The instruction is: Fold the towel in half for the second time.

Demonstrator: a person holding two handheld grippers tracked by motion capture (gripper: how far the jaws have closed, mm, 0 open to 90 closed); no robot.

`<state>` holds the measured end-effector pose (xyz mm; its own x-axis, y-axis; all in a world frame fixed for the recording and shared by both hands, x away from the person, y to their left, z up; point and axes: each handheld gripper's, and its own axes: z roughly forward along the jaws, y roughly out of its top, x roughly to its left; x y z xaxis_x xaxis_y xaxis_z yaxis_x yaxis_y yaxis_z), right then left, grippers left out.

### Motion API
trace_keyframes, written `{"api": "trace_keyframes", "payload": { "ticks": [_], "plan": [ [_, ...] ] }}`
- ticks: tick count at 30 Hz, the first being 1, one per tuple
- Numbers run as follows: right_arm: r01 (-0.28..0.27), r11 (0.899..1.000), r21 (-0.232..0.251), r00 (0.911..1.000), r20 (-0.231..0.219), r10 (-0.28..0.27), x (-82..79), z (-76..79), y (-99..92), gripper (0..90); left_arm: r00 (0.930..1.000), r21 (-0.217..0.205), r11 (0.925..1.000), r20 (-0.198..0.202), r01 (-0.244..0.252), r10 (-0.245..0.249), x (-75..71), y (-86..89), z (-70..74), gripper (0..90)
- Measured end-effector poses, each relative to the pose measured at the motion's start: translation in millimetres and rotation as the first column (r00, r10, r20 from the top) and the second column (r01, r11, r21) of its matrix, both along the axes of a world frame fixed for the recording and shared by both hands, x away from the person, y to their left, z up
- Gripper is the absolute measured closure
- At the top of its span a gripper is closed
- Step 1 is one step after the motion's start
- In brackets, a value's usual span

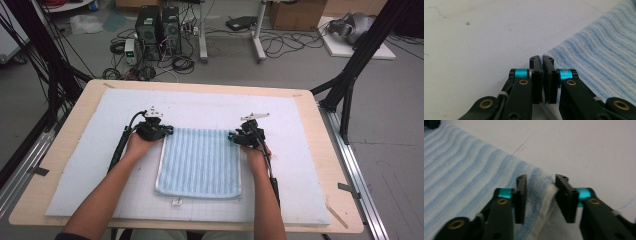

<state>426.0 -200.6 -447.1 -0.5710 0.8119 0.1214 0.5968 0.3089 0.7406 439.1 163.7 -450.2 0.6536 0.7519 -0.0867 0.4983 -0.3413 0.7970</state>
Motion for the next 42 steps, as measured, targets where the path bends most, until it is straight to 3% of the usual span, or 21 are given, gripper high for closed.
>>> {"api": "trace_keyframes", "payload": {
  "ticks": [2, 5, 7, 10, 12, 15, 20, 24, 27, 42],
  "plan": [
    [-0.012, 1.0, -0.002, 0.9999, -0.003, 0.011, -0.7, 0.8, 1.5, 78.9, 1.0, -0.007, 1.0, -0.004, -0.003, 0.003, 0.3, 1.3, 0.4, 86.8],
    [-0.024, 0.999, -0.035, 0.9993, 0.028, 0.025, -1.3, 2.6, 4.6, 81.5, 0.9997, -0.029, 0.9993, 0.006, -0.022, 0.023, 0.8, 2.9, 2.1, 87.1],
    [-0.015, 0.999, -0.044, 0.9985, 0.053, 0.018, -1.1, 4.0, 5.1, 81.6, 0.9985, -0.055, 0.9977, 0.035, -0.039, 0.041, 1.1, 4.5, 5.0, 87.1],
    [0.013, 1.0, 0.002, 0.9942, 0.107, -0.013, -1.8, 8.5, 2.8, 81.7, 0.9954, -0.104, 0.9928, 0.068, -0.06, 0.068, -0.3, 6.5, 11.4, 87.0],
    [0.021, 0.999, 0.04, 0.9919, 0.124, -0.026, -4.1, 12.0, 1.8, 81.7, 0.9956, -0.113, 0.9925, 0.076, -0.046, 0.055, -3.0, 7.1, 15.3, 86.8],
    [-0.002, 1.0, 0.023, 0.9906, 0.137, -0.002, -8.7, 16.4, 1.0, 81.5, 0.9953, -0.139, 0.9899, 0.088, -0.028, 0.041, -9.4, 10.0, 21.0, 86.7],
    [-0.036, 0.999, 0.041, 0.9845, 0.173, 0.028, -22.8, 23.8, -3.4, 81.4, 0.9936, -0.152, 0.9883, 0.109, -0.014, 0.031, -25.7, 12.4, 22.5, 86.6],
    [-0.065, 0.997, 0.029, 0.9831, 0.173, 0.059, -33.8, 29.6, -3.8, 81.6, 0.9926, -0.159, 0.9872, 0.12, 0.004, 0.016, -38.1, 16.4, 25.3, 86.6],
    [-0.085, 0.996, 0.016, 0.9763, 0.201, 0.081, -43.4, 34.1, -1.7, 81.9, 0.9917, -0.174, 0.9845, 0.129, 0.026, -0.004, -48.8, 18.2, 26.2, 86.6],
    [-0.119, 0.993, 0.024, 0.9707, 0.213, 0.111, -97.6, 26.5, -6.7, 81.5, 0.9803, -0.187, 0.9768, 0.185, 0.104, -0.069, -107.4, 26.3, 23.4, 86.2]
  ]
}}
